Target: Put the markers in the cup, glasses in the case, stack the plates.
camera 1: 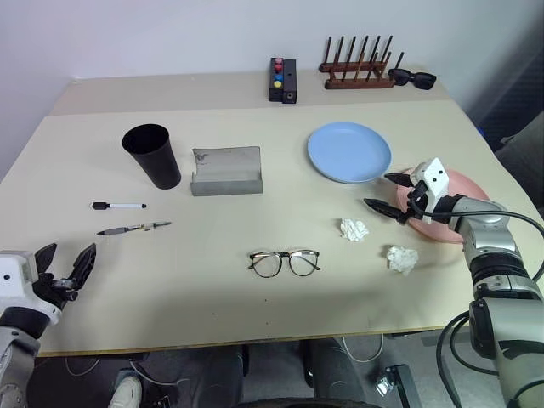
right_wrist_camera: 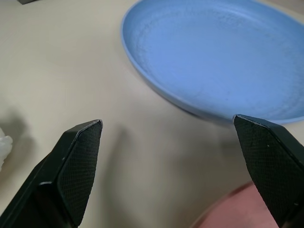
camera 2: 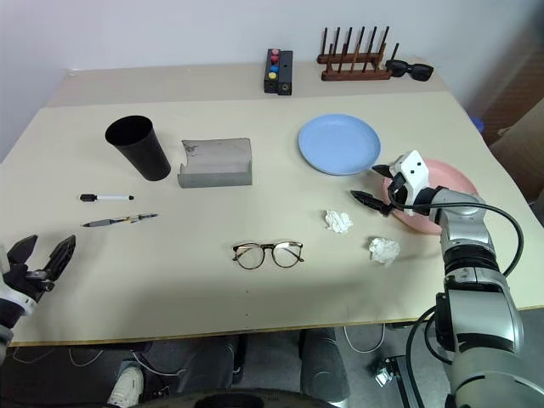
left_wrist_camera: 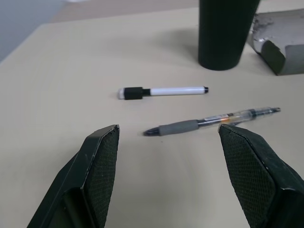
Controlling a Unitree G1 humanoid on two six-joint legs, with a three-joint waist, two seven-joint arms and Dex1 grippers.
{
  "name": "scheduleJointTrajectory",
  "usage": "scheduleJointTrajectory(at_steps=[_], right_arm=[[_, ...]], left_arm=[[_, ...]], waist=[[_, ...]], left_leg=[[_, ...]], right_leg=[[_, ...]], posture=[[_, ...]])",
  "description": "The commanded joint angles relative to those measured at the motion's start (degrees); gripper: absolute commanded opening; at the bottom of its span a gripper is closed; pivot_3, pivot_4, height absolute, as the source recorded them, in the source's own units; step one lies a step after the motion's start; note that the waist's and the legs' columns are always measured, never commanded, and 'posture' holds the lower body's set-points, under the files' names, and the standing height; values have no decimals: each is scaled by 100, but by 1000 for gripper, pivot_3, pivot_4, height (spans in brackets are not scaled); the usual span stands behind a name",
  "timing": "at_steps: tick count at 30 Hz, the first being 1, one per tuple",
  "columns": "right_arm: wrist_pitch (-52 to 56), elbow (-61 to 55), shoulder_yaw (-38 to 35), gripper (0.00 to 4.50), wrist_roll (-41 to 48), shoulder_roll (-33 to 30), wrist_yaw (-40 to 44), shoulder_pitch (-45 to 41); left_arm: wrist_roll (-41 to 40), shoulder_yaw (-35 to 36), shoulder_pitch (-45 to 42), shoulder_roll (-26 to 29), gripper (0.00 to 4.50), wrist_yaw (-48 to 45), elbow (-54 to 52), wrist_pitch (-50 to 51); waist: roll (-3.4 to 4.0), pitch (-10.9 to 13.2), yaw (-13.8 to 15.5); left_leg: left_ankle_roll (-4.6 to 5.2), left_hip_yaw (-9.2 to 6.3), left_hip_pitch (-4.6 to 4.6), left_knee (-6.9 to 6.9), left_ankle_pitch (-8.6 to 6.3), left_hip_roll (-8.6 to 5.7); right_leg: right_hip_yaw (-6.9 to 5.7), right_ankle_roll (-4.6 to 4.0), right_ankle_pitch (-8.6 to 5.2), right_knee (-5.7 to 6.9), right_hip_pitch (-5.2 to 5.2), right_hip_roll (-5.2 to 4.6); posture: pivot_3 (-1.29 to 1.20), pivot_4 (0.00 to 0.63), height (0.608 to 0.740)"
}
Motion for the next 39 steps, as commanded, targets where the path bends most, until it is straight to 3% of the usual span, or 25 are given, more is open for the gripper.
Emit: scheduleJointTrajectory(at_steps=[1, 17, 20, 21, 27, 31, 36, 39], right_arm=[[-178, 70, -89, 4500, 9, -10, 58, -158], [217, -861, -38, 4500, 80, 244, 44, 61], [355, -1188, -57, 4500, 115, 319, -17, 112], [412, -1326, -54, 4500, 130, 356, -37, 144], [1290, -3154, 146, 4500, 317, 758, -360, 566], [2085, -4558, 368, 4500, 475, 991, -626, 867], [2691, -5533, 516, 4500, 613, 1173, -942, 1180], [2921, -5945, 652, 4500, 727, 1317, -1053, 1383]], left_arm=[[-24, 147, 2, 19, 3370, 44, -199, -81], [-33, -206, -213, 227, 3370, -138, -134, 95], [7, -340, -289, 421, 4216, -283, 23, 242], [4, -387, -347, 509, 4459, -332, 85, 318], [313, -1014, -904, 1569, 4459, -966, 648, 772], [596, -1754, -1722, 2397, 4459, -1691, 1280, 865], [938, -2566, -2661, 2934, 4459, -2433, 2093, 843], [1061, -3114, -3297, 2951, 4459, -2867, 2607, 917]], waist=[[0, 0, -1], [0, 0, -3], [1, -1, -1], [1, -1, -1], [1, -1, 2], [4, 0, 17], [4, 0, 9], [4, 0, 4]], left_leg=[[0, 0, 0, -1, 0, 0], [0, 0, 3, -1, 0, 0], [0, -1, 4, -1, 0, 0], [0, -1, 5, -1, 0, 0], [0, -3, 5, -1, 0, 0], [0, -4, 5, -3, 0, 0], [0, -3, 1, -6, 0, 0], [0, -4, 3, -13, 1, 0]], right_leg=[[0, 0, 0, 0, 0, 0], [0, 0, 1, 3, 1, 1], [0, -1, 1, 7, 1, 1], [0, 0, 1, 8, 1, 1], [0, 0, 1, 13, 1, 2], [-1, 0, 0, 17, -4, 2], [-1, 1, 1, 14, -7, 2], [-1, 2, 1, 15, -9, 3]], posture=[[0, 150, 739], [0, 150, 739], [0, 150, 739], [0, 150, 739], [0, 150, 739], [0, 150, 739], [0, 150, 739], [0, 150, 739]])
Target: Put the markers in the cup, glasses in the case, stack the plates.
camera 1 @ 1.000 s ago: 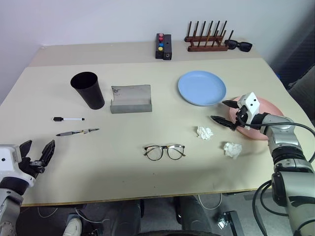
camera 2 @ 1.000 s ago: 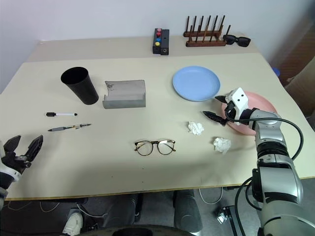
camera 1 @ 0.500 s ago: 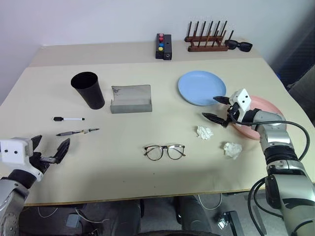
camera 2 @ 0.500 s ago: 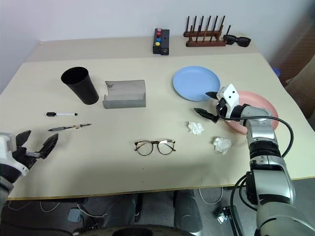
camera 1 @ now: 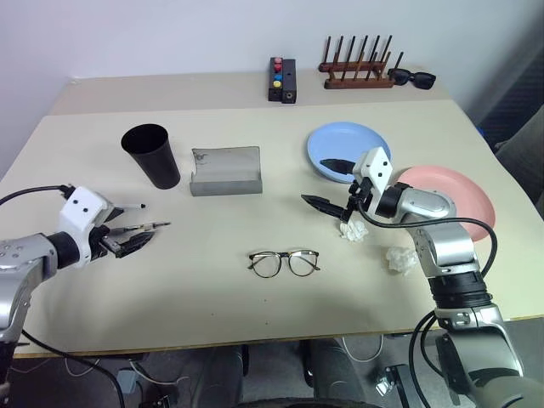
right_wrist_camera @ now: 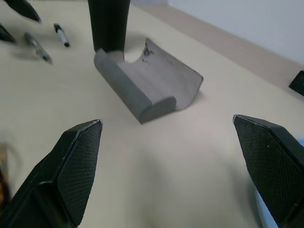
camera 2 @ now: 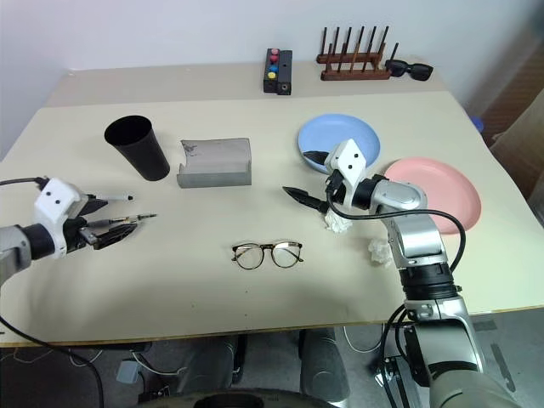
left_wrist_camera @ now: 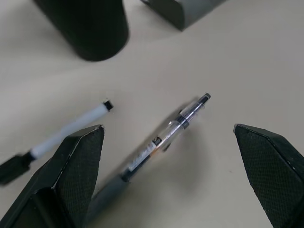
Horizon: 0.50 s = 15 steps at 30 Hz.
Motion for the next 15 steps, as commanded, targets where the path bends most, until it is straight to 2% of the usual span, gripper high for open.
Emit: scheduleJointTrajectory(at_steps=[1, 3, 6, 13, 15], right_arm=[[200, -554, 110, 4500, 200, 146, -150, 108], [264, -652, 157, 4500, 199, 199, -233, 138], [317, -751, 194, 4500, 248, 283, -292, 116], [698, -1256, 466, 4500, 567, 236, -22, 286], [725, -1306, 537, 4500, 583, 254, -20, 315]], left_arm=[[184, -495, -536, 51, 4459, -482, 459, 62], [221, -648, -713, 50, 4459, -671, 663, 67], [333, -966, -1010, -18, 3640, -967, 978, 66], [574, -1159, -1128, -101, 56, -1148, 1252, -30], [593, -1136, -1072, -120, 18, -1140, 1236, -55]], waist=[[0, 0, -7], [0, 0, -27], [-1, 0, -23], [0, 0, -9], [-1, 0, -8]], left_leg=[[0, 0, 0, 0, 0, 0], [0, 0, 0, 3, 0, 0], [1, 0, -1, 3, 0, 0], [1, 0, 0, 3, 0, 1], [1, 0, 0, 3, 0, 1]], right_leg=[[0, 1, 1, 2, -2, 0], [0, 1, 1, 5, -2, 0], [0, 2, 1, 6, -3, 0], [0, 4, 1, 7, -3, 0], [0, 4, 1, 7, -3, 0]], posture=[[0, 150, 739], [0, 150, 739], [0, 150, 739], [0, 150, 739], [0, 150, 739]])
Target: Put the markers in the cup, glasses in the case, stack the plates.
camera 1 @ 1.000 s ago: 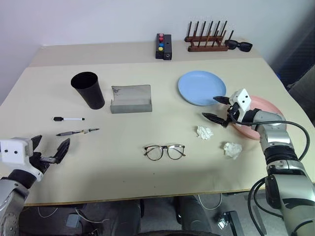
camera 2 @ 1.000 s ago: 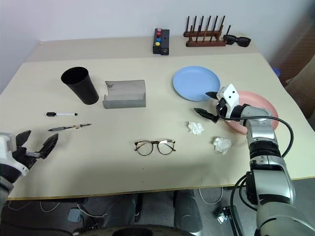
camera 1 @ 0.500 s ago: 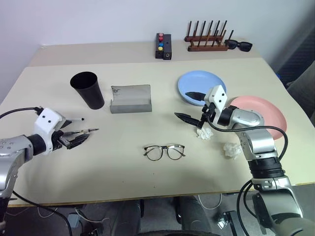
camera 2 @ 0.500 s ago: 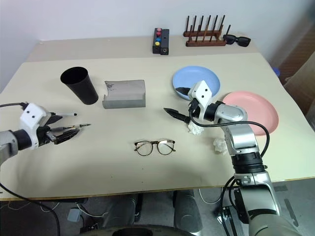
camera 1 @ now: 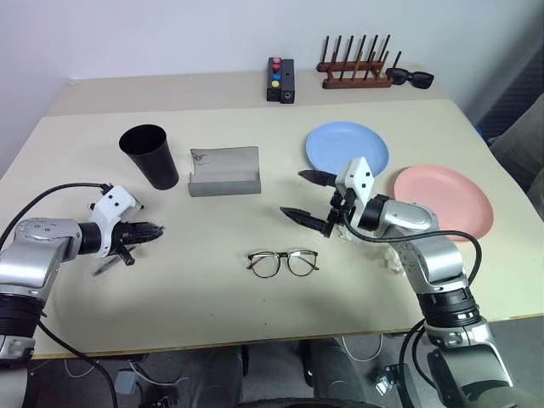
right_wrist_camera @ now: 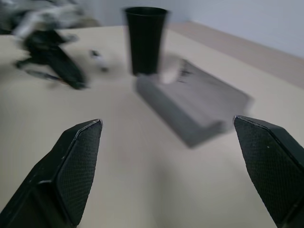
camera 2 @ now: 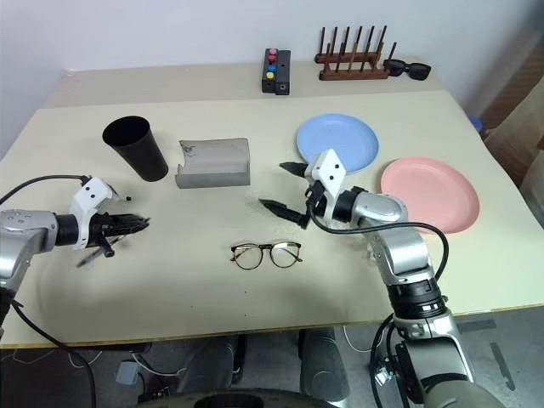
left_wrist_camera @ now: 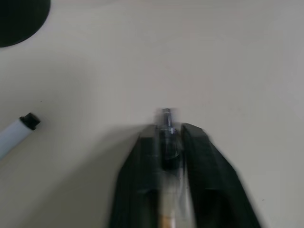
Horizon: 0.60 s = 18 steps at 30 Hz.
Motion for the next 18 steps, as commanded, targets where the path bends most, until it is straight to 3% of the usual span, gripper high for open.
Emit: scheduleJointTrajectory(at_steps=[1, 6, 10, 15, 18], right_arm=[[30, -319, 105, 4500, 135, 22, 42, 32], [-20, -335, 257, 4500, 125, 127, -26, 36], [-96, -266, 339, 4500, 95, 212, -49, 15], [-212, -147, 446, 4500, 63, 361, -64, -50], [-311, -92, 524, 4500, 51, 496, -95, -110]], left_arm=[[105, -48, 163, -52, 18, -65, -8, -35], [-53, 344, 467, -159, 18, 94, -465, -330], [-753, 1198, 444, -522, 18, 350, -1393, -335], [-1556, 2096, -454, -1154, 18, 1337, -2040, -220], [-1361, 2187, -1124, -1501, 18, 2031, -1910, -594]], waist=[[0, 0, 2], [0, 0, -8], [-4, 2, 32], [-18, 0, 49], [-14, -2, 13]], left_leg=[[0, 0, 0, 2, 0, 0], [0, 0, 2, -1, 0, 1], [0, -1, -2, 3, 0, 1], [-2, -12, -8, 19, 1, 0], [-2, -9, 0, 13, 1, -1]], right_leg=[[0, 0, 0, 0, 0, 0], [0, 0, 0, 1, 0, -1], [0, -1, 0, -1, 0, -1], [-4, 1, 3, -1, 6, -1], [-4, 22, 14, 1, 8, -1]], posture=[[0, 150, 739], [0, 150, 739], [0, 150, 739], [0, 150, 739], [0, 150, 739]])
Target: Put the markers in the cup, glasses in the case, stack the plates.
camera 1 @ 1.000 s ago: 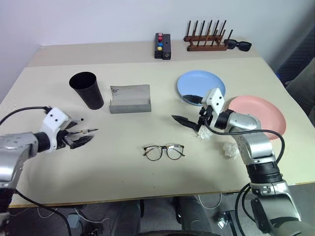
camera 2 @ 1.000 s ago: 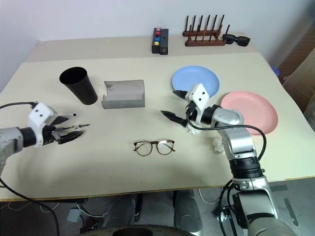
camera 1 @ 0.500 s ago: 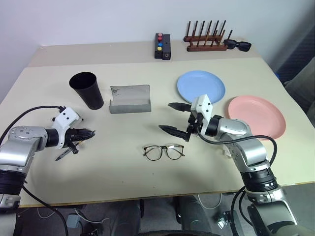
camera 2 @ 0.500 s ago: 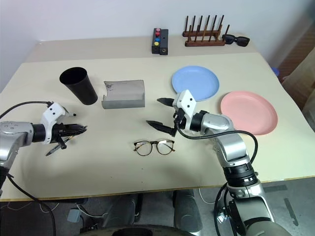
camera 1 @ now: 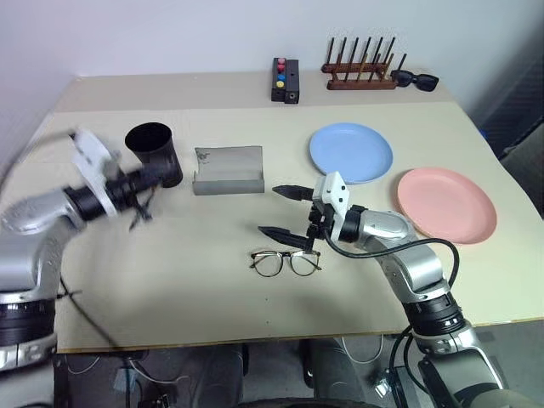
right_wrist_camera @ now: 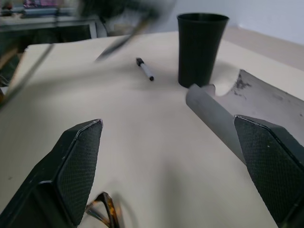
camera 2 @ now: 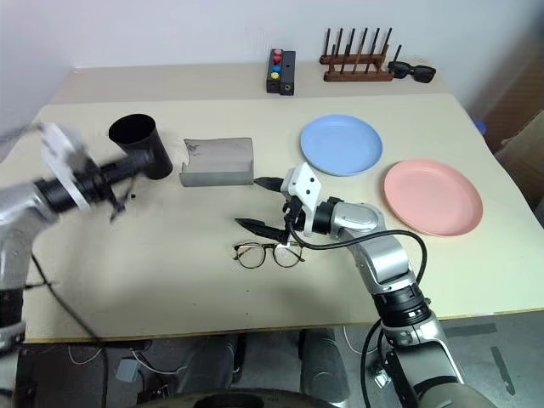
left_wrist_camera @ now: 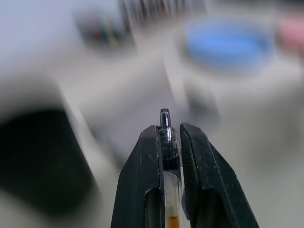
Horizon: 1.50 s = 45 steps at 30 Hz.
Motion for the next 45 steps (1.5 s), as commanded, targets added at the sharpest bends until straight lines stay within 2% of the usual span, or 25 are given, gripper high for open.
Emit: scheduleJointTrajectory(at_steps=[1, 6, 10, 14, 18, 25, 33, 40, 45], right_arm=[[-234, 18, 43, 4500, 7, 229, -81, -196], [-562, 272, 128, 4500, -178, 744, -423, -496], [-961, 611, 199, 4500, -481, 1209, -885, -738], [-1146, 710, 219, 4500, -546, 1642, -1221, -822], [-1140, 662, 266, 4500, -511, 1743, -1216, -761], [-1134, 683, 250, 4500, -490, 1695, -1176, -741], [-1101, 701, 254, 4500, -454, 1713, -1136, -761], [-1063, 666, 270, 4500, -430, 1726, -1098, -740], [-1039, 650, 277, 4500, -421, 1746, -1089, -726]], left_arm=[[320, 158, -695, -383, 18, 986, 194, -591], [1634, -113, -1636, -867, 18, 2374, 1538, -2040], [2246, -292, -2105, -1125, 18, 3015, 2810, -3198], [2386, -254, -2507, -1367, 18, 3467, 4107, -4050], [2369, -288, -2707, -1512, 18, 3526, 4953, -4683], [2284, -320, -2890, -1666, 18, 3486, 5650, -5271], [2162, -327, -2782, -1789, 18, 3427, 5628, -5305], [2142, -378, -2618, -1896, 3376, 3477, 5344, -5191], [2089, -393, -2480, -1986, 3376, 3467, 5044, -5054]], waist=[[3, -1, -6], [2, -1, -30], [0, -2, -3], [-1, -2, 12], [-1, -2, 0], [-1, -2, -9], [-1, -2, -16], [-1, -2, -18], [-1, -2, -16]], left_leg=[[0, 3, 3, -4, 0, 0], [0, 1, 5, -4, 1, 1], [-2, 1, 1, -2, 1, -1], [-3, 0, -2, -2, 2, -2], [-3, 0, -2, -2, 2, -3], [-3, 0, -2, -4, 2, -2], [-3, 0, -2, -3, 2, -3], [-3, -1, -1, -4, 2, -2], [-3, -1, -2, -3, 2, -3]], right_leg=[[1, 1, 0, 0, 1, 0], [0, 2, 2, 6, -2, 5], [0, 6, 5, 2, -1, 4], [-1, 8, 6, 1, -3, 4], [-1, 10, 8, 1, -3, 4], [-1, 11, 8, 3, -3, 4], [-1, 11, 8, 4, -3, 4], [-1, 11, 8, 4, -3, 5], [-1, 11, 8, 4, -3, 5]], posture=[[0, 150, 739], [0, 150, 739], [0, 150, 739], [0, 150, 739], [0, 150, 739], [0, 150, 739], [0, 150, 739], [0, 150, 739], [0, 150, 739]])
